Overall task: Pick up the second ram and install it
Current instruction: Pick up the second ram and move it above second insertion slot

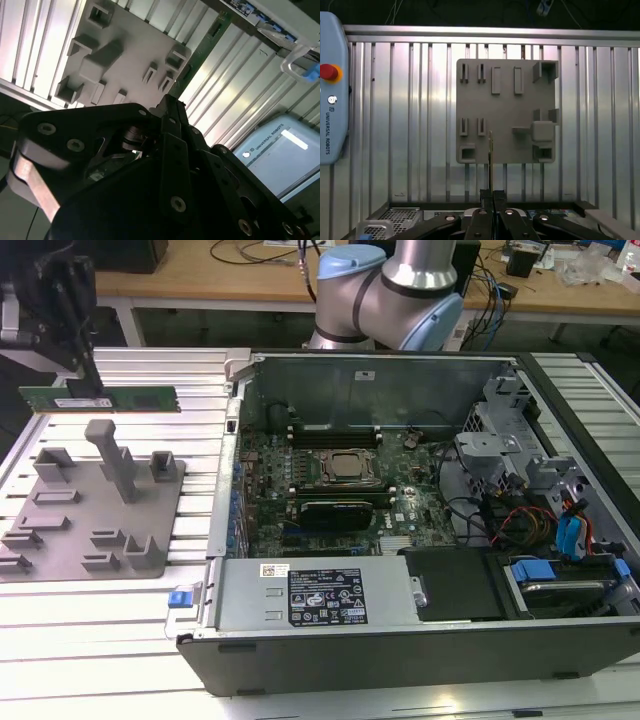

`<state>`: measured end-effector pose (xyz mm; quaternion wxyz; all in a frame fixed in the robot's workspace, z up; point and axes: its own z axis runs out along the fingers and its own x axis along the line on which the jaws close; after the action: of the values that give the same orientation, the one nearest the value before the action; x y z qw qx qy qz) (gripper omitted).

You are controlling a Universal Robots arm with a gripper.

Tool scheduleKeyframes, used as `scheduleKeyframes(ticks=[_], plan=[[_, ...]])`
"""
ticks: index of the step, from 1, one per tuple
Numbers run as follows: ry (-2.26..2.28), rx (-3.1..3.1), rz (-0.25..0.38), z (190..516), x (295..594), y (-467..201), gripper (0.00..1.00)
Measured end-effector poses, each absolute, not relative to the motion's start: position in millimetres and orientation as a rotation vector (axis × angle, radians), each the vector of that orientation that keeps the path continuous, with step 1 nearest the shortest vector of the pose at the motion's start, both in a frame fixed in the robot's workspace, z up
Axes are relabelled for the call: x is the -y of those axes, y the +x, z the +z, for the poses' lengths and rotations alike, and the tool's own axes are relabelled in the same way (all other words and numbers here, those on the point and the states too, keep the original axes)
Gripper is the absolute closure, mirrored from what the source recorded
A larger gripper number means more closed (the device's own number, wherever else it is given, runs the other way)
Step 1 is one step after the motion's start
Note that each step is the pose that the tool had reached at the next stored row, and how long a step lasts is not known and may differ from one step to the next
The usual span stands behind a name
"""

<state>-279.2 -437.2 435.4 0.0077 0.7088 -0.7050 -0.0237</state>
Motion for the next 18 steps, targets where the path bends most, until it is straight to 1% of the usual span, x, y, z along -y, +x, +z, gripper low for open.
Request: scheduleKeyframes(ticks=[18], plan=[[2.216,2.204,-0.074,435,437,-226,0.91]])
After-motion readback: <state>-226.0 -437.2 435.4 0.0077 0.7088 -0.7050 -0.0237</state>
